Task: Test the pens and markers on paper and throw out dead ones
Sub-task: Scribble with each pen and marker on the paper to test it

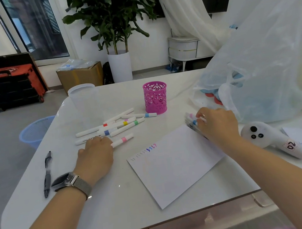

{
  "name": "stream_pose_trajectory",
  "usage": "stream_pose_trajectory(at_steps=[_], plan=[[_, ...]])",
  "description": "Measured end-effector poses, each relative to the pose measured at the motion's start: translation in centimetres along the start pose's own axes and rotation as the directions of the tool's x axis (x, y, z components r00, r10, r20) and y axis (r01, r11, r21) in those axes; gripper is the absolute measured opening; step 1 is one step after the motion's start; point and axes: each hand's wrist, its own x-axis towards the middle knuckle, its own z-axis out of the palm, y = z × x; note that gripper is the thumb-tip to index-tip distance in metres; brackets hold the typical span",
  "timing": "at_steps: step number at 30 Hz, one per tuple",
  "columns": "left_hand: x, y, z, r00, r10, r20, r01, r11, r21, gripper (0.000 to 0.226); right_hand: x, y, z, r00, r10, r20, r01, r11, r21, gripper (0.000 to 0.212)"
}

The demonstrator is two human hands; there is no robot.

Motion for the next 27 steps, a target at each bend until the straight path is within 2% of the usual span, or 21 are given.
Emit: stream_pose_trajectory(at_steps=[3,4,7,10,12,13,15,17,18,19,20,21,22,23,24,25,27], plan=[[0.0,0.6,0.4,0.998,0.001,0.061,0.001,1.000,-0.023,0.023,-0.1,0.3,0.4,0.999,-0.006,0.044,0.013,0.985,-0.172,0.026],[0.0,0.8,0.5,0.998,-0.006,0.068,0.009,0.999,-0.044,0.022,-0.1,0.3,0.4,0.999,-0.019,0.048,0.027,0.986,-0.167,0.026],[-0.2,2.6,-0.7,0.995,-0.065,0.077,0.086,0.946,-0.313,0.018,-0.2,-0.7,-0.2,0.984,-0.172,-0.044,0.175,0.982,0.070,0.025],[-1.2,5.0,-2.7,0.984,-0.100,0.145,0.170,0.750,-0.639,0.025,-0.8,-3.0,-1.7,0.910,-0.412,-0.054,0.408,0.864,0.296,0.045],[-1.9,6.0,-3.5,0.975,-0.057,0.215,0.209,0.569,-0.796,0.029,-1.6,-4.8,-2.7,0.845,-0.533,0.040,0.491,0.804,0.335,0.053],[-2.4,6.4,-3.7,0.971,-0.015,0.240,0.213,0.511,-0.833,0.029,-2.1,-5.6,-2.8,0.817,-0.571,0.082,0.519,0.790,0.326,0.053],[-3.1,6.9,-3.9,0.963,0.061,0.262,0.207,0.451,-0.868,0.028,-2.7,-6.6,-2.5,0.791,-0.600,0.117,0.542,0.777,0.321,0.044],[-3.7,7.2,-4.1,0.954,0.118,0.275,0.212,0.385,-0.899,0.026,-3.0,-7.0,-2.1,0.799,-0.598,0.058,0.543,0.760,0.357,0.023],[-3.8,7.3,-4.0,0.951,0.131,0.279,0.219,0.348,-0.911,0.027,-3.0,-7.1,-2.0,0.817,-0.576,0.024,0.525,0.761,0.380,0.015],[-3.9,7.2,-4.0,0.955,0.123,0.271,0.218,0.334,-0.917,0.028,-3.1,-7.1,-2.0,0.852,-0.523,0.006,0.477,0.781,0.403,0.021],[-3.8,7.1,-3.9,0.968,0.092,0.235,0.185,0.371,-0.910,0.027,-3.0,-7.0,-2.2,0.900,-0.437,0.017,0.373,0.788,0.490,0.030],[-3.7,6.8,-3.7,0.985,0.061,0.161,0.115,0.461,-0.880,0.023,-2.9,-7.1,-2.8,0.936,-0.331,0.120,0.178,0.738,0.651,0.034],[-3.5,6.6,-3.6,0.996,0.051,0.080,0.038,0.555,-0.831,0.019,-2.9,-7.2,-3.5,0.916,-0.283,0.284,-0.066,0.592,0.803,0.033],[-3.6,6.5,-3.7,0.997,0.068,0.027,-0.021,0.616,-0.788,0.019,-2.9,-7.5,-4.0,0.853,-0.295,0.430,-0.294,0.409,0.864,0.030],[-3.5,6.4,-3.7,0.994,0.108,0.003,-0.068,0.643,-0.763,0.024,-3.0,-7.7,-4.7,0.798,-0.325,0.507,-0.440,0.260,0.860,0.026],[-3.5,6.4,-3.7,0.986,0.165,-0.003,-0.109,0.638,-0.762,0.026,-3.1,-7.9,-5.1,0.778,-0.342,0.527,-0.494,0.186,0.850,0.024],[-3.8,6.8,-3.8,0.957,0.289,-0.042,-0.216,0.604,-0.767,0.016,-3.2,-8.5,-5.5,0.795,-0.334,0.505,-0.483,0.153,0.862,0.025]])
